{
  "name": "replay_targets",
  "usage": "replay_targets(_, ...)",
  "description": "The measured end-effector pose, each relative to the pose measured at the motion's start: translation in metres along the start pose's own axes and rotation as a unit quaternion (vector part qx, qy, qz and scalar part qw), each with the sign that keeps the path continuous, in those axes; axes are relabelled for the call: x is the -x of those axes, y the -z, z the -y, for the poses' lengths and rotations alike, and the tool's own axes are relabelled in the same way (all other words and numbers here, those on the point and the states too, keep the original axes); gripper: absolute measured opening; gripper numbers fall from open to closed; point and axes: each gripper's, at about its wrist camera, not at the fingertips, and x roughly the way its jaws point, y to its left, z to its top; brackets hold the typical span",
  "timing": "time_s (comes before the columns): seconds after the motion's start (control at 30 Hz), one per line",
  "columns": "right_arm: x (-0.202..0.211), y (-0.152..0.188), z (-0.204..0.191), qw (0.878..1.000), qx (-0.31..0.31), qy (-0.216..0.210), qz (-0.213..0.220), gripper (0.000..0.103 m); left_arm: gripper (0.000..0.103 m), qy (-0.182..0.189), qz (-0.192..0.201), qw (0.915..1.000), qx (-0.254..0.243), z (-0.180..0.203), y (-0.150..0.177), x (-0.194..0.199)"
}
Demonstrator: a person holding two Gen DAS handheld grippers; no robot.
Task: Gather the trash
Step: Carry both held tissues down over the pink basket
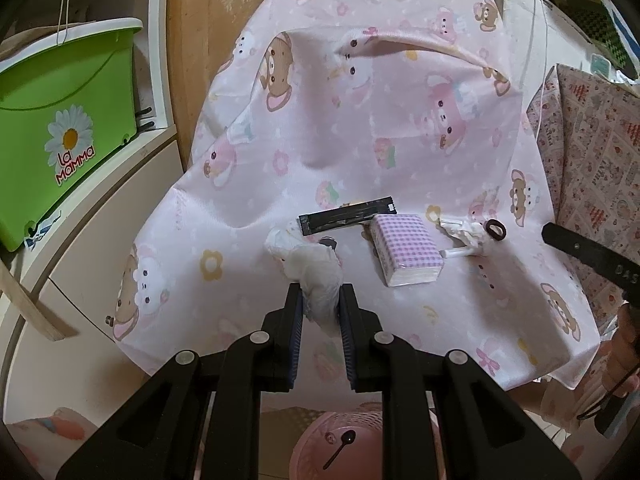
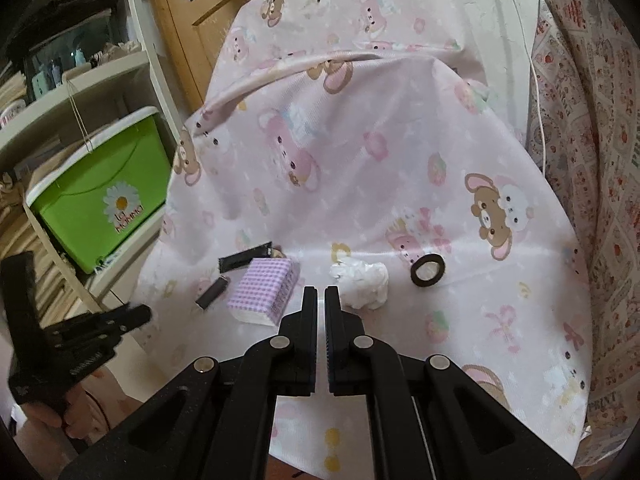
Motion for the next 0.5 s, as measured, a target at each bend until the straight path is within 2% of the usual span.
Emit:
replay_targets(0.17, -0.021, -0.002, 0.009, 0.999, -0.005, 0.036, -0.007, 0.007, 0.017, 0.000, -0.005, 1.0000, 0.002, 0.000, 0.001, -0.002)
replay_targets(0.2, -0.029, -0.004, 0.012, 0.999, -0.007, 0.036, -0.014, 0.015, 0.017, 0.000, -0.007, 1.0000, 0.002, 0.000, 0.001, -0.003)
replay_targets(0.23, -0.036, -0.006, 0.014, 0.999, -0.008, 0.040, -0.020, 0.036, 0.017, -0.001, -0.008, 1.0000, 0.002, 0.000, 0.001, -0.004)
replay_targets(0.3, -0.048, -0.008, 0.015, 0.998, -0.002, 0.052, -0.023, 0.063, 0.017, -0.005, -0.009, 0.9999, 0.000, 0.000, 0.001, -0.005)
replay_targets(0.37, -0.057, -0.011, 0.016, 0.998, 0.003, 0.067, -0.019, 0.064, 0.017, -0.008, -0.011, 0.9999, 0.000, 0.000, 0.002, -0.008)
replay_targets(0.5, -0.080, -0.019, 0.017, 0.997, 0.005, 0.066, -0.039, 0.064, 0.017, -0.011, -0.016, 0.9998, 0.006, -0.004, 0.001, -0.013)
